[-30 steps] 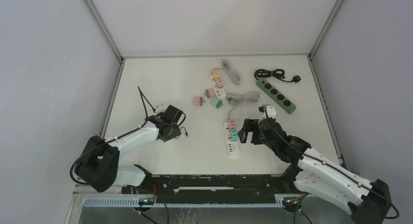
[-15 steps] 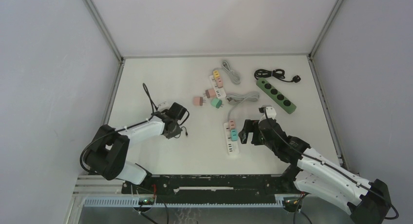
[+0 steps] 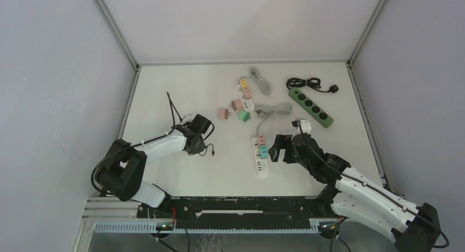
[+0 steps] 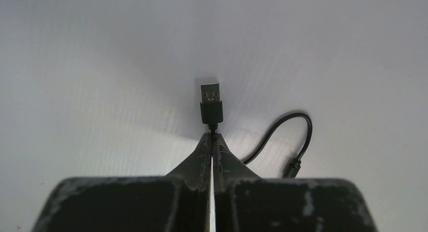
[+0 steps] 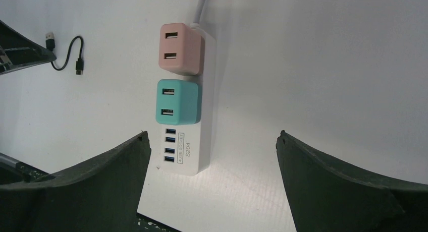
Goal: Insert the plug
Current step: Pick up the plug from the center of the board.
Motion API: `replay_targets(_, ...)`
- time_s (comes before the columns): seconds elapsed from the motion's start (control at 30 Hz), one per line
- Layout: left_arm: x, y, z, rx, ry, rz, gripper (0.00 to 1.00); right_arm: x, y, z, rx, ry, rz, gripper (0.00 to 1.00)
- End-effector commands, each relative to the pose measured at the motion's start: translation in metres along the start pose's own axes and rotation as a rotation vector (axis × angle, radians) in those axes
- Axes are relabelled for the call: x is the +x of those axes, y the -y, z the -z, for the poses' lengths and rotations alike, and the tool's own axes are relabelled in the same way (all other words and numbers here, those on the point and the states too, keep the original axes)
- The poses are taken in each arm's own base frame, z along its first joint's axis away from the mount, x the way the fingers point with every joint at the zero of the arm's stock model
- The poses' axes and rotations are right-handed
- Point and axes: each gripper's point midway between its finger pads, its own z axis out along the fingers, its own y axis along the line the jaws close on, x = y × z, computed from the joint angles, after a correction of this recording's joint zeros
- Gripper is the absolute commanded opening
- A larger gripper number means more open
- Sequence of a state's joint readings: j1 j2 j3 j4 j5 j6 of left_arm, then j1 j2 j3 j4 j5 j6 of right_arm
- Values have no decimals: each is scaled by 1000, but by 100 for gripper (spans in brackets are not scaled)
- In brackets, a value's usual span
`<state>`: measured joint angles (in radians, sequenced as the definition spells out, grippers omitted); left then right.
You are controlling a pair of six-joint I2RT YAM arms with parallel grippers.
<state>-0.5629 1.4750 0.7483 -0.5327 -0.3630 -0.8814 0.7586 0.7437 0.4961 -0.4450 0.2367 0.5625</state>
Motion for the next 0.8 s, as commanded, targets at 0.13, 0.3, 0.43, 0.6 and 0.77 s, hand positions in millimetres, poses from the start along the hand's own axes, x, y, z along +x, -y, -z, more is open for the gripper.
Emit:
replay_targets(0.13, -11, 39, 36, 256, 22, -36, 0, -19, -21, 6, -110, 68, -3, 99)
replay_targets(0.3, -22, 51, 56, 383, 88, -24, 0, -30, -43, 10, -215, 96, 3, 99)
replay_targets(0.43, -28, 63, 71, 505, 145, -29, 0, -40, -69, 13, -329, 122, 9, 98)
replay_targets(0.6, -31, 74, 92, 642, 191, 2, 0, -52, -93, 12, -399, 148, 22, 97)
replay_targets(0.77, -32, 80, 106, 714, 169, 114, 0, -65, -120, 13, -443, 185, 32, 94)
